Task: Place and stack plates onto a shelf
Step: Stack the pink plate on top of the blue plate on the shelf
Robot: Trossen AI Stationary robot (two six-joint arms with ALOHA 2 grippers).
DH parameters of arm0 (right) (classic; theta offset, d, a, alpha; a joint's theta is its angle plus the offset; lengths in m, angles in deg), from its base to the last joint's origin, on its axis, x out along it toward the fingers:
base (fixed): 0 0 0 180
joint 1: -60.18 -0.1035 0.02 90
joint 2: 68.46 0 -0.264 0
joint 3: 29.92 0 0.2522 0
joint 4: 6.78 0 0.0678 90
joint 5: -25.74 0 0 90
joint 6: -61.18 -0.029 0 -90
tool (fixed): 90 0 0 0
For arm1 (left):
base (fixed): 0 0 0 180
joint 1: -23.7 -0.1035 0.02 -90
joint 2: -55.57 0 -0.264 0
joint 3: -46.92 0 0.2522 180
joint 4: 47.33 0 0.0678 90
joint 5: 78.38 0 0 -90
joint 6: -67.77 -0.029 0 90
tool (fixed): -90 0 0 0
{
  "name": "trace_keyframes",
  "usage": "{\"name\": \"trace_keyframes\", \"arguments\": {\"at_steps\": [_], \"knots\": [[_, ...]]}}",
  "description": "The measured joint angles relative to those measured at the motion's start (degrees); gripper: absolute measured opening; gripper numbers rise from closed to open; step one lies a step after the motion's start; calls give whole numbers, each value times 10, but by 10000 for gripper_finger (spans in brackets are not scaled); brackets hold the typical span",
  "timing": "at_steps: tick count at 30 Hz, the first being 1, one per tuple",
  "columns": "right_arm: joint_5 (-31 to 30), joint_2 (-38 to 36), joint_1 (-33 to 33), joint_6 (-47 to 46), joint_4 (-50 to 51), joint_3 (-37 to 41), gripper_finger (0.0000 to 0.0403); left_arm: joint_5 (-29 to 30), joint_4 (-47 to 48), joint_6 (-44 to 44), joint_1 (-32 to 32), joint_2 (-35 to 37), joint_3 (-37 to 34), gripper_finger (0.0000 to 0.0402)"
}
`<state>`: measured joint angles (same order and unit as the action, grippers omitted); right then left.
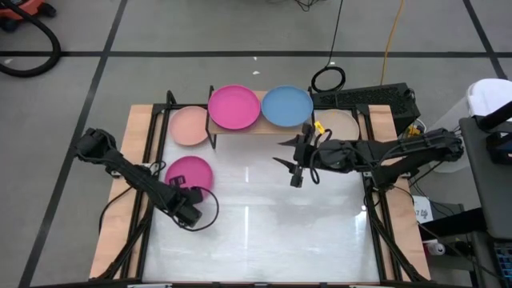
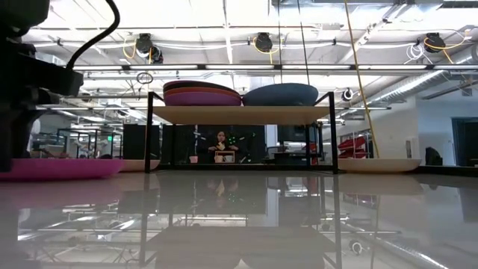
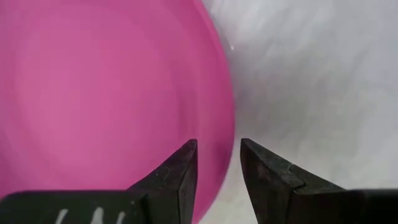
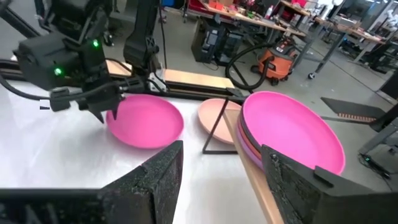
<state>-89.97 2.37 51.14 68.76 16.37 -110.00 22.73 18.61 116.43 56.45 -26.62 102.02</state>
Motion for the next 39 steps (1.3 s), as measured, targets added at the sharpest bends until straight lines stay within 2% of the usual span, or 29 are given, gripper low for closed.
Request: {"name": "trace_keyframes", "arguments": {"at_steps": [8, 25, 33, 36, 39], "knots": [[0, 0, 0, 2, -14, 7, 197, 9, 0, -33, -5, 0, 0, 127], [0, 0, 0, 2, -14, 7, 196, 30, -30, -40, -5, -1, 0, 126], [0, 0, -1, -5, -13, 7, 196, 30, -30, -61, -8, -44, -1, 125], [0, 0, -1, -5, -13, 7, 196, 28, -32, -80, -8, -60, 2, 101], [0, 0, -1, -5, -13, 7, 196, 20, -34, -98, -8, -63, 4, 48]]}}
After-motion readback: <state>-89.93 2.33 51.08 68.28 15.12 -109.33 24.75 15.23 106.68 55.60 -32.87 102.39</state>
